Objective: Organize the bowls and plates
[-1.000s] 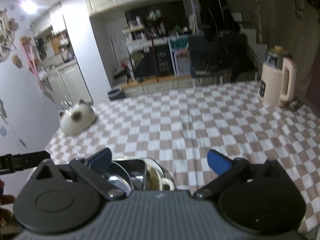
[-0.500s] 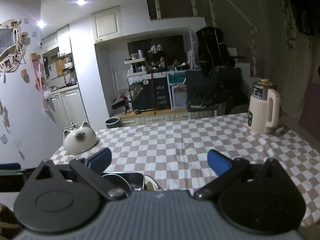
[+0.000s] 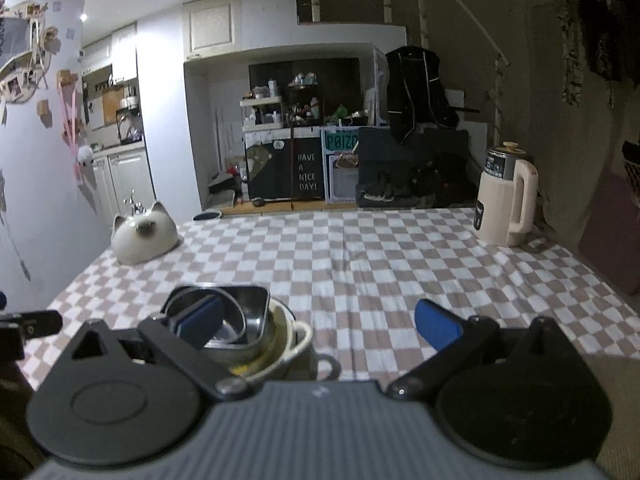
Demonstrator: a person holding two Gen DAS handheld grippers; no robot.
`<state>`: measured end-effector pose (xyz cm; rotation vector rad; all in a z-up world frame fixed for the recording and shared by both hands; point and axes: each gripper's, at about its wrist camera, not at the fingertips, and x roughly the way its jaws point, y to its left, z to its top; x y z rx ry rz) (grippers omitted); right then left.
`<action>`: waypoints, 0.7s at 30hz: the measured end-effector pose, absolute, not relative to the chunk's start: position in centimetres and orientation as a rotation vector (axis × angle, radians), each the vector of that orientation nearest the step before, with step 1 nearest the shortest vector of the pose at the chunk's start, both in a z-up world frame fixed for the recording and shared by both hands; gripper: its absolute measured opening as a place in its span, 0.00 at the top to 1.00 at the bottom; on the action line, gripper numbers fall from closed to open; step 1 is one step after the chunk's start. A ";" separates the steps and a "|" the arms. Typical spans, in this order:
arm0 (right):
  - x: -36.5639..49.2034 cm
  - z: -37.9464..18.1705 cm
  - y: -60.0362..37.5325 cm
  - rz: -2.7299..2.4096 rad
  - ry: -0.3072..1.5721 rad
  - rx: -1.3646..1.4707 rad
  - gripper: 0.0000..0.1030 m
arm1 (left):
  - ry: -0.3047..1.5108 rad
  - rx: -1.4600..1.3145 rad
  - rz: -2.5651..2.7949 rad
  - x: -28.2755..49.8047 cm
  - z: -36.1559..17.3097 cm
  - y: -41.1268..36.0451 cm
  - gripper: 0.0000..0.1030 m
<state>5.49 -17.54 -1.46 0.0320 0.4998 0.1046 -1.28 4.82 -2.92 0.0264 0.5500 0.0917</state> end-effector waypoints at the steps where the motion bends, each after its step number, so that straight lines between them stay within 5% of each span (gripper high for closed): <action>1: 5.4 -1.6 -17.5 0.107 0.503 0.030 0.00 | 0.550 0.030 0.093 -1.5 -3.0 4.8 0.00; 21: 2.9 -3.2 -17.0 0.121 0.501 -0.069 0.00 | 0.600 0.033 0.085 -2.8 -4.8 4.5 0.00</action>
